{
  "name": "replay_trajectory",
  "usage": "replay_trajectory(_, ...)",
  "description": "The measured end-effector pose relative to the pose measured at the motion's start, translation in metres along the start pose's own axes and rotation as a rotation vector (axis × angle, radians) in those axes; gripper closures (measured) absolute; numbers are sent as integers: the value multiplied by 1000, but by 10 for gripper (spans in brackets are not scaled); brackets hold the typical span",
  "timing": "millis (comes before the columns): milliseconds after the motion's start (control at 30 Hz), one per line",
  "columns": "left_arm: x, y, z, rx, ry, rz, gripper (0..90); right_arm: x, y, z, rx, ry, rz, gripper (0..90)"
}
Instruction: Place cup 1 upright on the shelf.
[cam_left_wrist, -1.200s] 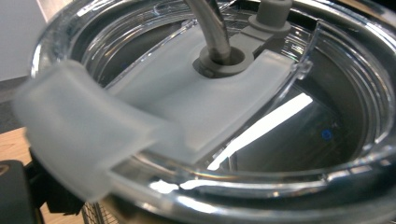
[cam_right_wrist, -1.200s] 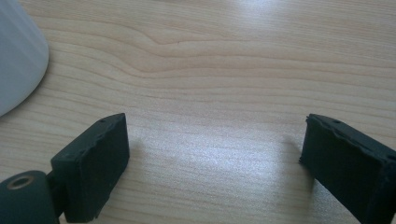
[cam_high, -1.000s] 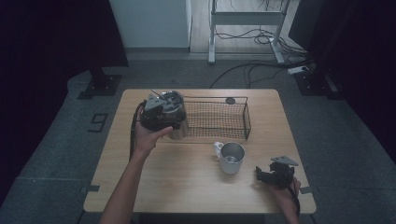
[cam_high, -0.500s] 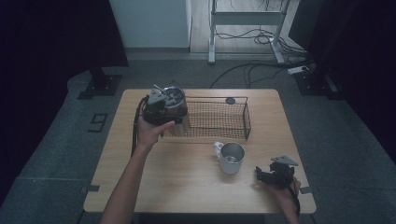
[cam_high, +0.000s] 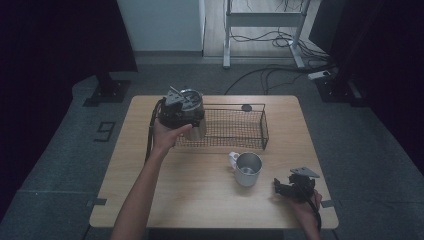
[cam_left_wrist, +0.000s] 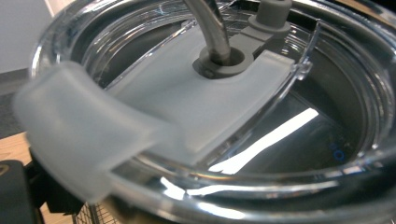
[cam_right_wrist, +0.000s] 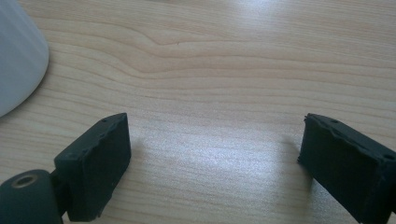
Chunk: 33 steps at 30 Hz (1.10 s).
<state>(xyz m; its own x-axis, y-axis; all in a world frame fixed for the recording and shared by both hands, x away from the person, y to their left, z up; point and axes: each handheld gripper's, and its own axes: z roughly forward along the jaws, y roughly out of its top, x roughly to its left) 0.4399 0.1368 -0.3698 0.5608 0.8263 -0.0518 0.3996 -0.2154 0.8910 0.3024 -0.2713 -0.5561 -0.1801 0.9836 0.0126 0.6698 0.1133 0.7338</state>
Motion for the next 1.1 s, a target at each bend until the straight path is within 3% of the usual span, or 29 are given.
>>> replay_trajectory(800,15,4,28,39,54,1,41,0,0,0,0,0,0,91)
replay_trajectory(1100,19,6,42,42,54,-14,41,0,0,0,-1,0,-1,92)
